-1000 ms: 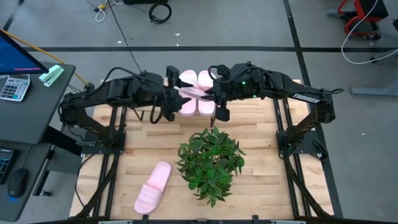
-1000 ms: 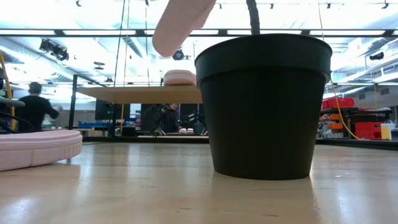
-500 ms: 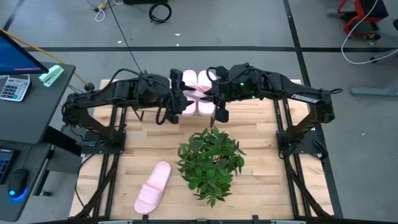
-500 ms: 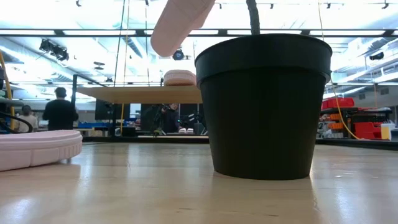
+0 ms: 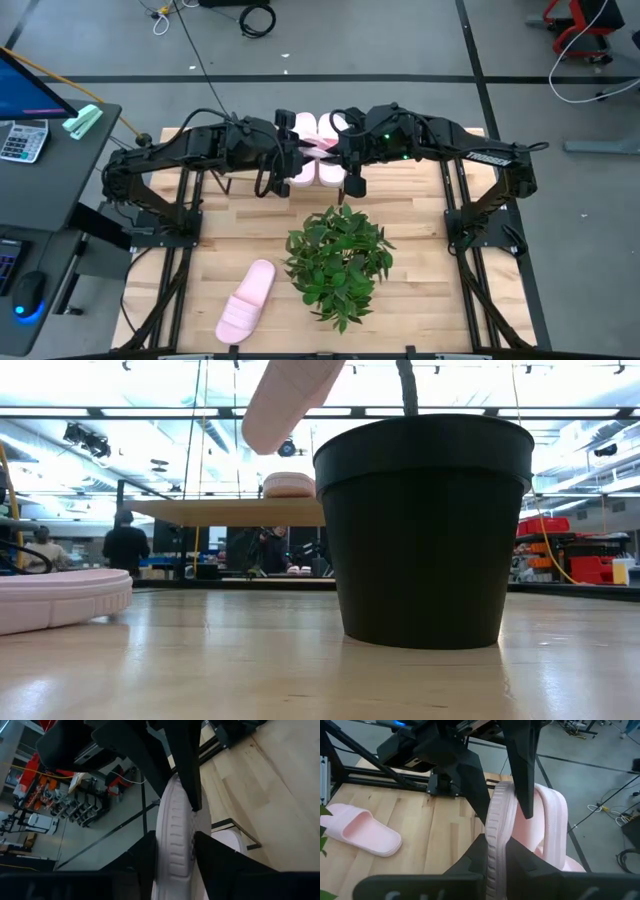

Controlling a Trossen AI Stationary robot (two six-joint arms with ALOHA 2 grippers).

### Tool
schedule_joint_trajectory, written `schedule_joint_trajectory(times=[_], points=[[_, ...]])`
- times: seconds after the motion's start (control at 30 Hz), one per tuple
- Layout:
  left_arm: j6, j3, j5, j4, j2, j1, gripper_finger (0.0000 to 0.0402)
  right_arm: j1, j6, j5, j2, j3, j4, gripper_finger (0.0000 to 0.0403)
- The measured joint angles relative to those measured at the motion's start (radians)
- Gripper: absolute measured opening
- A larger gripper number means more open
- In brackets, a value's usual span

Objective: Pick and place slides into the shelf
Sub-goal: Put the pink slide on the shelf

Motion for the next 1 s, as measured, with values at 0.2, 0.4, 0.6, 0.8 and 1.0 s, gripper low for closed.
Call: schedule_joint_trajectory(times=[0.2, 0.4, 0.6, 0.8, 1.0], points=[[0.006, 0.000, -0.004, -0.002, 0.000, -0.004, 0.0095, 0.000, -0.002, -0.005, 0.000, 0.000, -0.001, 0.0035], [0.008, 0.000, -0.006, -0.002, 0.000, -0.004, 0.0056, 0.000, -0.003, -0.006, 0.000, 0.000, 0.000, 0.0052], [0.047, 0.000, -0.059, 0.005, 0.000, -0.004, 0.0055, 0.001, -0.002, -0.014, -0.007, 0.000, 0.002, 0.0171], [0.062, 0.000, -0.088, 0.002, -0.023, 0.001, 0.0054, 0.003, -0.001, 0.019, -0.035, 0.001, -0.007, 0.0246], [-0.004, -0.001, -0.026, 0.006, -0.091, 0.026, 0.0054, 0.004, 0.017, 0.062, -0.088, 0.000, -0.045, 0.0257]])
